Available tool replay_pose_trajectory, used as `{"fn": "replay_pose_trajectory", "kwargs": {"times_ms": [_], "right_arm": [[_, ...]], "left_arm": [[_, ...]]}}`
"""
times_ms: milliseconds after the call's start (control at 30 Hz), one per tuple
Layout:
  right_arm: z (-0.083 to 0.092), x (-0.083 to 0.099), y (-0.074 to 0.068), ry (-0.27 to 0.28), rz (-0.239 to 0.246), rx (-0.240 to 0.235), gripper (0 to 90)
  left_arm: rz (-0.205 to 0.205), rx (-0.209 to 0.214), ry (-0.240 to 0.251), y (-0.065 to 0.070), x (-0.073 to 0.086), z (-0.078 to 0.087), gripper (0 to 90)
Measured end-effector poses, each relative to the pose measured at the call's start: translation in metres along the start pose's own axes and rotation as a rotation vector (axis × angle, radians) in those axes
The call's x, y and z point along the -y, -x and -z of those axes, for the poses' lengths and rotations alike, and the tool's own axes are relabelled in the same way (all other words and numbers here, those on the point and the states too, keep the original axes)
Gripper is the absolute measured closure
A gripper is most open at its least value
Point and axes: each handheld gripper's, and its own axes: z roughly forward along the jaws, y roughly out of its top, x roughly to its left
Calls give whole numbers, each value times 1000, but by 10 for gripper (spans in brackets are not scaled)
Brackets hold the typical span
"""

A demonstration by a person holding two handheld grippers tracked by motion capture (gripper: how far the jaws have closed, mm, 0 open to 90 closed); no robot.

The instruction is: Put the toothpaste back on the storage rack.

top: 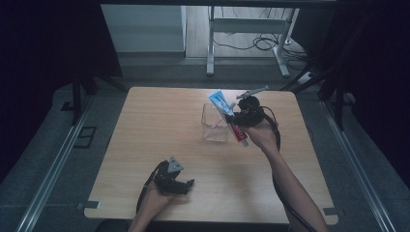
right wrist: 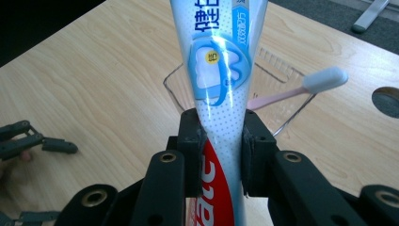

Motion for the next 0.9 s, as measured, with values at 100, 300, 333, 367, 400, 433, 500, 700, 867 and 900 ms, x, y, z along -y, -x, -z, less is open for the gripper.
{"fn": "replay_pose_trajectory", "kwargs": {"times_ms": [100, 300, 333, 367, 400, 433, 500, 700, 867, 900], "right_arm": [[-2, -5, 0, 8, -2, -2, 730], [-7, -15, 0, 29, -6, -5, 730], [-8, -16, 0, 31, -9, -6, 730], [-10, -17, 0, 32, -7, -4, 731], [-11, -18, 0, 33, -10, -5, 731], [-13, -19, 0, 37, -11, -6, 730], [-15, -21, 1, 40, -16, -9, 731], [-25, -26, 3, 58, -28, -5, 731], [-30, -31, 5, 71, -43, -5, 732], [-31, -33, 5, 71, -41, -3, 732]], "left_arm": [[0, 1, 0, 0, 0, 0, 144], [1, 1, 0, 0, 0, 0, 144], [0, 1, 0, 0, 0, 0, 144], [1, 1, 0, 0, 0, 0, 144], [0, 1, 0, 0, 0, 0, 145], [1, 0, 2, 0, 0, 0, 144], [1, 0, 2, 0, 0, 0, 144], [2, 0, 3, 0, 0, 0, 144], [2, 0, 3, 0, 0, 0, 144], [2, 0, 3, 0, 0, 0, 144]]}}
